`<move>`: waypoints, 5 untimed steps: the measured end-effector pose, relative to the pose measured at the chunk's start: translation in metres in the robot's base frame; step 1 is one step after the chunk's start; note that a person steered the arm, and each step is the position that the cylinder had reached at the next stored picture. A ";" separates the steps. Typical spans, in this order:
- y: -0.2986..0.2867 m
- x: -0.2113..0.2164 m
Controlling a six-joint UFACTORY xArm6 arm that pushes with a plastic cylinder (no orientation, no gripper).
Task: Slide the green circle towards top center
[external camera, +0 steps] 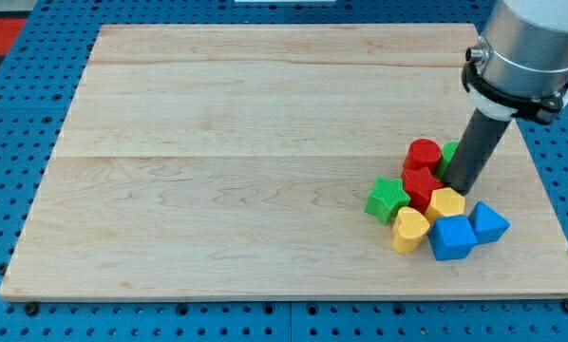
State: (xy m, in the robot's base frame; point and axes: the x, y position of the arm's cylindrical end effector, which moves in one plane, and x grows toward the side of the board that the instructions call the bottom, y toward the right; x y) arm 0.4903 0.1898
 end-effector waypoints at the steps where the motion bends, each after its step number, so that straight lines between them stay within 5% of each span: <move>1: 0.005 -0.025; 5: 0.072 -0.099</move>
State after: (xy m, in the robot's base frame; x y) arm 0.3915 0.2616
